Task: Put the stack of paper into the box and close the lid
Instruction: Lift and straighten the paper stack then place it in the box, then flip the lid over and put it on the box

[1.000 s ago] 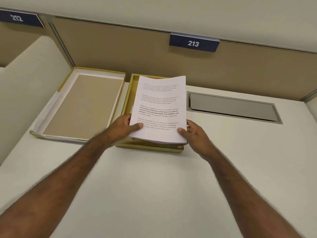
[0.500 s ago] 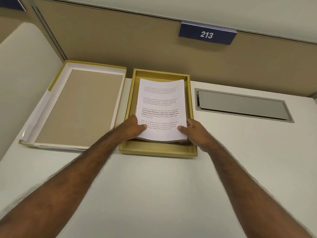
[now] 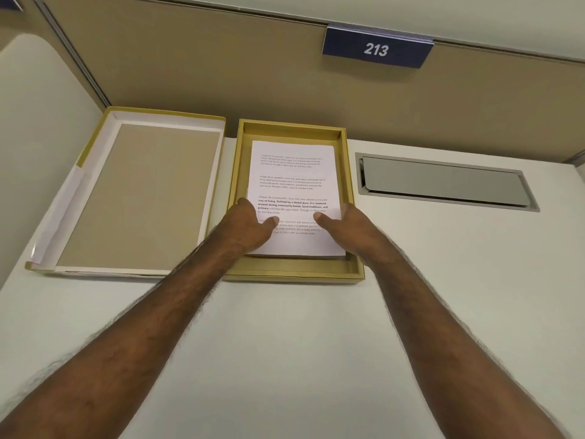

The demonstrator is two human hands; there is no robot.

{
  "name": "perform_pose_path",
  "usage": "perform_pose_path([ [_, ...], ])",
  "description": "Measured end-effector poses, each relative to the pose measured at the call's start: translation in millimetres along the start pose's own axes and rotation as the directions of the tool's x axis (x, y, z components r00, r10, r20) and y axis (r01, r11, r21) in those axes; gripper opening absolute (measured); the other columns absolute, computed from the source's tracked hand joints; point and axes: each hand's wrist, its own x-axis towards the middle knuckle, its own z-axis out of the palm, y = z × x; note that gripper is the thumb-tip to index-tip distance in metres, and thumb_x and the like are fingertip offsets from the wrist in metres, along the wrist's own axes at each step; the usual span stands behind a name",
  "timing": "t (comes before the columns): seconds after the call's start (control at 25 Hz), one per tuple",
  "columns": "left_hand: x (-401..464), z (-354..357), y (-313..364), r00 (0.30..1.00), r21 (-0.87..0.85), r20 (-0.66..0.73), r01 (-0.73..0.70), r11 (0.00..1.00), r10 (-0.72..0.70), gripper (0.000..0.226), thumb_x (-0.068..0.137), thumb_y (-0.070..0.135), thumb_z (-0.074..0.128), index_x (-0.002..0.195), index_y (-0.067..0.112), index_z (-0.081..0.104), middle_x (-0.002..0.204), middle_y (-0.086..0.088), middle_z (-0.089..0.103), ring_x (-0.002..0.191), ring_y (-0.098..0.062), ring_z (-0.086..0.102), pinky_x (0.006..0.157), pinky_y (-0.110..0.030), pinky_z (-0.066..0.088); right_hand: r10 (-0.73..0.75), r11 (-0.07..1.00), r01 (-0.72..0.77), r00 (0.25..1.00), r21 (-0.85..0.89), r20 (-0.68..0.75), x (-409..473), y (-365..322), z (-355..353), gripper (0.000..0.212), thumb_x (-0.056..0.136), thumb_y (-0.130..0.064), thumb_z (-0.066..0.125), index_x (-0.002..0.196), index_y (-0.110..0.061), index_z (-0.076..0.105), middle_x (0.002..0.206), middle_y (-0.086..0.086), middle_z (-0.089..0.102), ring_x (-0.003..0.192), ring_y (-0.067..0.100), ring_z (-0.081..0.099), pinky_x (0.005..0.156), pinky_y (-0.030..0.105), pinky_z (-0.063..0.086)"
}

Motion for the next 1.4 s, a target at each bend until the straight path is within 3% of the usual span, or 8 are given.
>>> perform_pose_path([
  [0.16, 17.0, -10.0, 11.9, 1.0, -0.091, -0.005, 0.019, 0.996, -0.02, 0.066, 0.097, 0.055, 0.067, 0.142, 0.008, 0.055, 0.141, -0.011, 0.067, 0.097, -0.017, 0.052, 0.056, -0.021, 0.034, 0.0, 0.987, 0.011, 0.998, 0.163, -0.067, 9.0, -20.5, 7.6, 0.079, 0.103, -0.046, 0.071, 0.164, -0.011, 0.034, 0.163, 0.006, 0.056, 0.126, 0.019, 0.058, 0.094, 0.032, 0.045],
  [0.32, 30.5, -13.3, 13.2, 0.991, -0.156, -0.039, 0.12, 0.98, -0.127, 0.063, 0.098, 0.052, 0.067, 0.138, 0.004, 0.056, 0.137, -0.014, 0.066, 0.1, -0.022, 0.054, 0.074, -0.033, 0.042, 0.043, 0.977, -0.029, 0.997, 0.21, -0.065, 14.8, -21.6, 13.3, 0.089, 0.103, -0.046, 0.07, 0.17, -0.009, 0.024, 0.17, 0.009, 0.046, 0.147, 0.029, 0.052, 0.099, 0.031, 0.041],
  [0.72, 27.4, -15.2, 17.1, 0.988, -0.207, -0.08, 0.114, 0.972, -0.133, 0.047, 0.101, 0.043, 0.065, 0.132, 0.007, 0.06, 0.123, -0.007, 0.066, 0.101, -0.02, 0.058, 0.074, -0.031, 0.047, -0.051, 0.998, 0.056, 0.991, 0.041, -0.124, 4.1, -15.2, 17.1, 0.084, 0.103, -0.045, 0.072, 0.168, -0.01, 0.03, 0.168, 0.01, 0.051, 0.15, 0.032, 0.053, 0.115, 0.041, 0.048],
  [0.84, 3.1, -22.0, 5.8, 0.966, -0.312, -0.253, -0.024, 0.95, -0.059, 0.031, 0.102, 0.04, 0.064, 0.106, 0.01, 0.065, 0.108, -0.001, 0.067, 0.095, -0.014, 0.06, 0.069, -0.022, 0.043, -0.22, 0.975, 0.206, 0.943, -0.078, -0.25, -9.4, -23.0, 18.1, 0.072, 0.105, -0.034, 0.072, 0.165, -0.012, 0.04, 0.169, 0.008, 0.049, 0.154, 0.028, 0.048, 0.119, 0.032, 0.039],
  [0.96, -44.2, -30.6, -24.4, 0.861, -0.531, -0.483, -0.146, 0.835, -0.157, 0.044, 0.1, 0.041, 0.065, 0.132, 0.012, 0.07, 0.12, 0.004, 0.077, 0.102, -0.008, 0.074, 0.087, -0.024, 0.059, -0.398, 0.916, 0.383, 0.847, -0.115, -0.352, -32.6, -36.7, 35.4, 0.049, 0.105, -0.027, 0.071, 0.151, -0.013, 0.059, 0.157, 0.006, 0.062, 0.146, 0.022, 0.055, 0.111, 0.018, 0.032],
  [1.12, -105.9, -30.3, -83.1, 0.708, -0.764, -0.554, -0.223, 0.606, -0.439, 0.016, 0.096, 0.042, 0.066, 0.104, 0.03, 0.074, 0.088, 0.008, 0.081, 0.078, -0.012, 0.079, 0.071, -0.028, 0.064, -0.639, 0.769, 0.617, 0.754, -0.169, -0.152, -63.9, -61.0, 86.8, 0.036, 0.104, -0.022, 0.072, 0.138, -0.01, 0.071, 0.141, 0.007, 0.073, 0.134, 0.024, 0.063, 0.112, 0.025, 0.041],
  [1.24, -129.4, -28.3, -119.2, 0.597, -0.868, -0.458, -0.141, 0.475, -0.659, 0.016, 0.099, 0.035, 0.066, 0.094, 0.021, 0.071, 0.073, 0.003, 0.073, 0.063, -0.02, 0.07, 0.062, -0.032, 0.06, -0.742, 0.626, 0.748, 0.658, -0.22, 0.124, -79.0, -74.2, 136.4, 0.037, 0.103, -0.027, 0.072, 0.138, -0.012, 0.072, 0.139, 0.007, 0.073, 0.133, 0.026, 0.062, 0.11, 0.026, 0.041],
  [1.4, -145.5, -26.3, -155.5, 0.64, -0.959, -0.24, -0.039, 0.28, -0.73, 0.02, 0.104, 0.03, 0.064, 0.1, 0.012, 0.07, 0.094, -0.013, 0.077, 0.082, -0.029, 0.078, 0.084, -0.039, 0.064, -0.718, 0.48, 0.817, 0.575, -0.319, 0.393, -90.0, -82.2, 203.2, 0.051, 0.101, -0.033, 0.073, 0.148, -0.013, 0.064, 0.147, 0.008, 0.068, 0.135, 0.029, 0.06, 0.11, 0.039, 0.049],
])
